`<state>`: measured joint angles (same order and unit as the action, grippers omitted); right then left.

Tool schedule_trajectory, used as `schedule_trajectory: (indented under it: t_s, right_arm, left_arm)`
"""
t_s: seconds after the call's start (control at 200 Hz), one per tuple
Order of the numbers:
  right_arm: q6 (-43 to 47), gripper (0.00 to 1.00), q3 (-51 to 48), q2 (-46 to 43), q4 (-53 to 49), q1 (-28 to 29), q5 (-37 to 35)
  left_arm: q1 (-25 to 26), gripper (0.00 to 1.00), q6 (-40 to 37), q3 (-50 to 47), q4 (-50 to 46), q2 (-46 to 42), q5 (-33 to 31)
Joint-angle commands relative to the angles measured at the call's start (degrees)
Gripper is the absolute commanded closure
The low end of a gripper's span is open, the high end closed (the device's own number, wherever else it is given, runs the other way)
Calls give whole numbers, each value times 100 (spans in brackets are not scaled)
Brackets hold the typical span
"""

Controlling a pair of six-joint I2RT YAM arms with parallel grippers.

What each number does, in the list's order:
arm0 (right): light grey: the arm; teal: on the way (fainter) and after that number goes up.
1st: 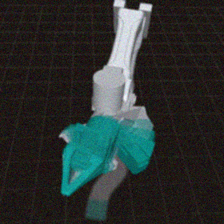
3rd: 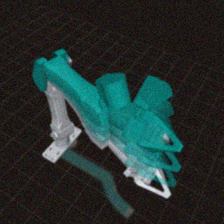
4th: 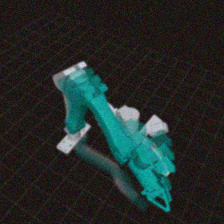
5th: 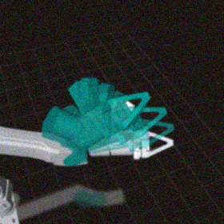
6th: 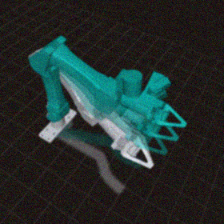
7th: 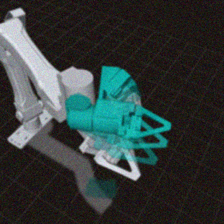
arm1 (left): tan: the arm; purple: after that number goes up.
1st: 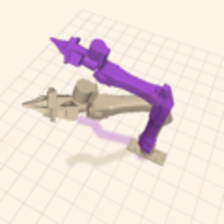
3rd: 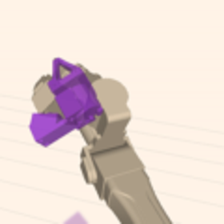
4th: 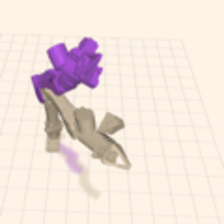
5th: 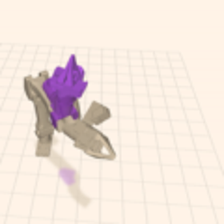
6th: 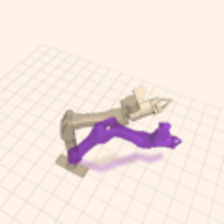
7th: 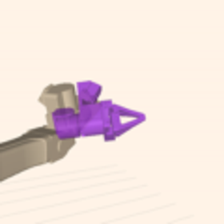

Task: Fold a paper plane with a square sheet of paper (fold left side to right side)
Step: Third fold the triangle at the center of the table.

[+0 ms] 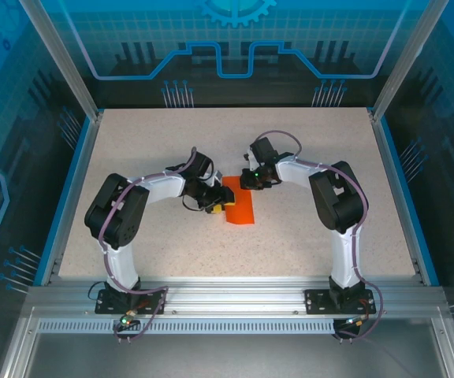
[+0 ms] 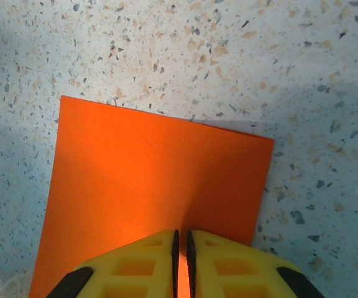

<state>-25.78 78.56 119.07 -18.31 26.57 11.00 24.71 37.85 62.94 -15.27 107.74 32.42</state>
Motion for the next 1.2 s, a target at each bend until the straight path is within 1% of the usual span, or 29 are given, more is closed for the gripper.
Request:
schedule_trajectory:
  t_s: [0.0,0.15,0.215,0.255,0.385,0.475,0.61,0.73,0.84,0.93,1.07,1.195]
  right_arm:
    - [55,84,-130,42,55,-35,69]
    - [74,82,-253,-125,307,-40,166]
    - [138,80,-324,-255,418,-42,148]
    - [200,78,-365,-353,473,-37,125]
    - [416,66,-745,-889,782,-37,-72]
    - [607,57,-1215,-1476,1043,-32,-233]
    - [981,47,-2102,-2467,1245,111,-486]
    - [1233,37,-2998,-3363,1418,503,-753]
    - [1531,26,-3640,-4028,1533,1149,-1236]
    - [1687,20,-4022,-4367,1635,1653,-1627]
    - [1896,15,-4302,-4441,1826,2285,-2084]
    - [2045,13,-4166,-4069,1817,2651,-2406]
  left_arm:
    - [16,63,126,-27,-9,-184,146]
    - [16,83,192,-36,-63,-143,159]
    - [14,88,235,-44,-68,-148,159]
    - [11,89,269,-45,-89,-162,170]
    - [16,92,405,-37,-156,-218,185]
    - [11,94,530,-27,-202,-249,258]
    - [16,95,722,-9,-214,-264,351]
    - [16,95,796,17,-227,-259,399]
    - [16,95,821,74,-308,-227,440]
    - [16,95,814,120,-373,-202,460]
    - [16,95,822,144,-406,-161,493]
    - [16,95,832,166,-409,-157,501]
